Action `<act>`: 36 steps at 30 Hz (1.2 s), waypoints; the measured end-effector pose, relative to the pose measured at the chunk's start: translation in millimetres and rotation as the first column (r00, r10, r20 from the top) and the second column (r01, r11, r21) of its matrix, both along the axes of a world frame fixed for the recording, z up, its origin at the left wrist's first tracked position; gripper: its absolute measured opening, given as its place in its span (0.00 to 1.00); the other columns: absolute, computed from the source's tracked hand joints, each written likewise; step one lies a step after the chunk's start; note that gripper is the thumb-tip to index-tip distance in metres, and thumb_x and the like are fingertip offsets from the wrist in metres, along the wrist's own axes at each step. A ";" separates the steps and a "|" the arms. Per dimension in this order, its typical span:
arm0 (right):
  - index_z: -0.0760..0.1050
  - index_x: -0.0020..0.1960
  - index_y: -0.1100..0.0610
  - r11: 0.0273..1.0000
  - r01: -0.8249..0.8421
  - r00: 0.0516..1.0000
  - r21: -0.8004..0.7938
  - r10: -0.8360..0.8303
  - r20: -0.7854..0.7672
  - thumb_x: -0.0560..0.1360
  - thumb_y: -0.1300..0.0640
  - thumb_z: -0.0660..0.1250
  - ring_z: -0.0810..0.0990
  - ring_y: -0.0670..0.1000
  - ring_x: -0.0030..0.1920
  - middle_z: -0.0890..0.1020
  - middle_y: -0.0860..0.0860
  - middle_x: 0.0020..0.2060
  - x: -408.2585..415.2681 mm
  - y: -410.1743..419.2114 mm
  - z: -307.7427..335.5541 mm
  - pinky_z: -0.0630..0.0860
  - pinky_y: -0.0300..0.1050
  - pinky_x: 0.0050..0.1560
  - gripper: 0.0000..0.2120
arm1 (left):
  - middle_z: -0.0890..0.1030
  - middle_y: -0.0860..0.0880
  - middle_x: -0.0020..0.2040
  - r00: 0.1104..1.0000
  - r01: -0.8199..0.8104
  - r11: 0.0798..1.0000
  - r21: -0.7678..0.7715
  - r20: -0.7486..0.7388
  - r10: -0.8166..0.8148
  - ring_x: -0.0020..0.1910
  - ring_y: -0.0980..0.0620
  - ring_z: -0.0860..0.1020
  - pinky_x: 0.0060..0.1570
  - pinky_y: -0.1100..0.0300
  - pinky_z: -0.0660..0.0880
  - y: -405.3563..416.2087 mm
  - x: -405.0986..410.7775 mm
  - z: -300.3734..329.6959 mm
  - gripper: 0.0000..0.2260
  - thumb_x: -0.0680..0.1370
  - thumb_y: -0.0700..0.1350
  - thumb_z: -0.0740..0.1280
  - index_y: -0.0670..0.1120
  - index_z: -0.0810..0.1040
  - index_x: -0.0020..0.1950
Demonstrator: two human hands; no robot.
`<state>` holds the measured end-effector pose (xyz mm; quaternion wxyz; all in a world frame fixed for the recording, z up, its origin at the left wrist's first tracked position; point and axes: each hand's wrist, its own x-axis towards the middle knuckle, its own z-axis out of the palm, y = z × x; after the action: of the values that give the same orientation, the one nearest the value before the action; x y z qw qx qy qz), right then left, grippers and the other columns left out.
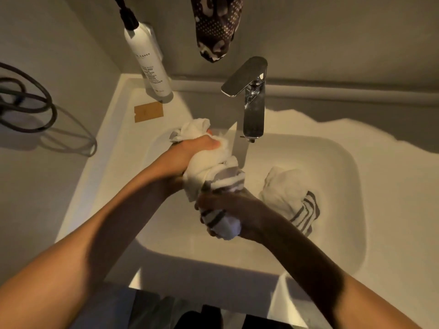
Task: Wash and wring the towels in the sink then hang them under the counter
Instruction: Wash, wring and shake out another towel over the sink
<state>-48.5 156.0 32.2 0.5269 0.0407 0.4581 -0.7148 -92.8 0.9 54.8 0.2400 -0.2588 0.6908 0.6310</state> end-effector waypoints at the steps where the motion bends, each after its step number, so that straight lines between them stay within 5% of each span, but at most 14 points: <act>1: 0.75 0.40 0.54 0.999 -0.013 0.999 0.042 0.014 -0.041 0.74 0.60 0.72 0.81 0.40 0.30 0.81 0.44 0.27 1.2 -1.2 -9.2 0.78 0.34 0.32 0.07 | 0.82 0.53 0.35 1.000 0.025 1.000 -0.002 -0.015 -0.025 0.32 0.57 0.81 0.33 0.62 0.79 0.6 -2.2 -4.9 0.04 0.79 0.45 0.68 0.49 0.79 0.44; 4: 0.75 0.40 0.50 0.941 0.075 0.963 0.330 0.018 -0.270 0.71 0.59 0.74 0.81 0.43 0.41 0.81 0.44 0.35 10.7 -6.4 -24.4 0.80 0.37 0.47 0.09 | 0.81 0.50 0.35 1.000 -0.021 0.989 -0.147 0.006 0.022 0.35 0.51 0.81 0.34 0.61 0.78 10.2 1.2 -15.1 0.06 0.72 0.43 0.74 0.45 0.80 0.46; 7: 0.74 0.37 0.49 0.889 0.136 0.952 0.437 0.005 -0.306 0.74 0.61 0.74 0.76 0.40 0.35 0.77 0.44 0.33 15.6 -15.0 -41.0 0.73 0.29 0.35 0.12 | 0.80 0.51 0.37 1.000 0.007 0.968 -0.253 -0.016 -0.011 0.40 0.49 0.80 0.39 0.60 0.75 20.5 -0.5 -41.5 0.07 0.68 0.44 0.74 0.48 0.79 0.43; 12: 0.75 0.30 0.51 0.832 0.085 0.962 0.548 0.075 -0.263 0.72 0.62 0.74 0.78 0.42 0.34 0.75 0.44 0.29 22.3 -37.3 -85.1 0.73 0.35 0.40 0.16 | 0.83 0.51 0.45 1.000 0.000 0.907 -0.420 0.012 0.005 0.48 0.47 0.81 0.54 0.53 0.79 28.8 12.3 -70.5 0.10 0.66 0.47 0.75 0.50 0.79 0.45; 15: 0.82 0.45 0.49 0.794 0.093 0.962 0.601 0.085 -0.261 0.70 0.53 0.77 0.79 0.44 0.40 0.81 0.45 0.38 35.8 -34.0 -96.6 0.71 0.31 0.38 0.06 | 0.83 0.46 0.52 1.000 0.021 0.870 -0.493 0.010 -0.019 0.53 0.44 0.81 0.58 0.49 0.78 33.6 22.0 -77.1 0.17 0.66 0.51 0.74 0.49 0.79 0.53; 20: 0.80 0.56 0.54 0.813 0.151 0.948 0.562 0.041 -0.315 0.71 0.57 0.76 0.79 0.36 0.35 0.81 0.43 0.39 50.1 -27.9 -106.5 0.71 0.23 0.31 0.14 | 0.83 0.47 0.55 0.997 0.042 0.856 -0.516 0.075 -0.003 0.54 0.44 0.81 0.60 0.50 0.77 37.9 33.2 -77.5 0.19 0.67 0.51 0.74 0.51 0.79 0.57; 28: 0.78 0.40 0.48 0.802 0.182 0.928 0.569 0.052 -0.370 0.71 0.58 0.76 0.81 0.38 0.30 0.81 0.42 0.32 55.3 -27.5 -117.6 0.78 0.33 0.34 0.08 | 0.83 0.52 0.52 0.989 -0.067 0.907 -0.415 0.092 0.115 0.50 0.50 0.82 0.54 0.55 0.80 43.3 42.8 -73.7 0.19 0.65 0.50 0.72 0.54 0.78 0.56; 36: 0.76 0.35 0.48 0.825 0.079 0.912 0.559 0.167 -0.375 0.63 0.55 0.74 0.79 0.41 0.30 0.80 0.43 0.28 49.4 -12.4 -71.0 0.77 0.37 0.34 0.07 | 0.86 0.48 0.48 0.957 -0.244 0.924 -0.294 0.083 0.279 0.48 0.44 0.85 0.55 0.44 0.81 29.0 43.5 -81.7 0.20 0.56 0.50 0.71 0.53 0.81 0.47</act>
<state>0.9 143.5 -38.8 0.4006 0.0337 0.7485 -0.5275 -49.3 30.0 -26.9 0.1566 -0.4185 0.7163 0.5360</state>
